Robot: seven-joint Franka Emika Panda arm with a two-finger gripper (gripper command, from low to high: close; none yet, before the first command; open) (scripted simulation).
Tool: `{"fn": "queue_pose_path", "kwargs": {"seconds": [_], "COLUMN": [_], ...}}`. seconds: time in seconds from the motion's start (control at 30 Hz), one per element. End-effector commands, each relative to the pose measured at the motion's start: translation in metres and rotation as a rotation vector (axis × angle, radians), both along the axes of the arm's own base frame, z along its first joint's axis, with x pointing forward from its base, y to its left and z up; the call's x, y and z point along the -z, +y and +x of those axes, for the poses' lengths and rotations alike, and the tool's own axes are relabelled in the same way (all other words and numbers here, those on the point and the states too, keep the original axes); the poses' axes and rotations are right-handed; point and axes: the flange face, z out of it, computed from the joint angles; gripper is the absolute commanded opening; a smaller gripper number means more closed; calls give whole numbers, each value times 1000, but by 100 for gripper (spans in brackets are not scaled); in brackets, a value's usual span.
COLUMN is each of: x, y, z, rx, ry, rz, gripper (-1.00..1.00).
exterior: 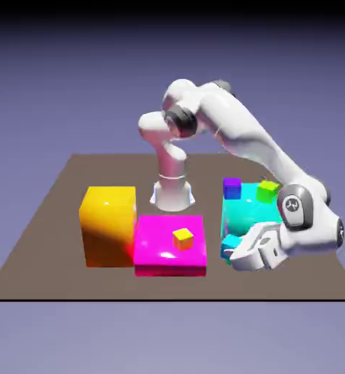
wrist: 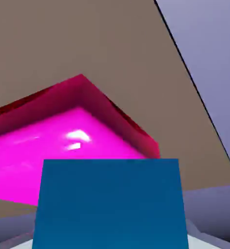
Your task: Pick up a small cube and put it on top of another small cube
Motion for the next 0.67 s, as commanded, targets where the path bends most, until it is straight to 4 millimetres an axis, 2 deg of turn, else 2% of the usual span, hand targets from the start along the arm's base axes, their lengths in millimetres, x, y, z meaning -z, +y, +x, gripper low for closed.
{"fn": "queue_pose_path", "kwargs": {"seconds": [0.0,0.17,0.2,0.23,0.27,0.57,0.6,0.63], "x": [-19,-115,-122,-114,-114,-71,-71,-71], "y": [17,94,106,109,109,71,71,71], "z": [-14,-99,-118,-121,-121,-144,-144,-144], "rx": [6,11,-3,-15,-15,-14,-14,-14], "ry": [1,30,41,45,45,45,45,45], "rz": [3,25,16,2,2,2,2,2], "gripper": [-100,-100,-100,-100,-100,-100,100,100]}}
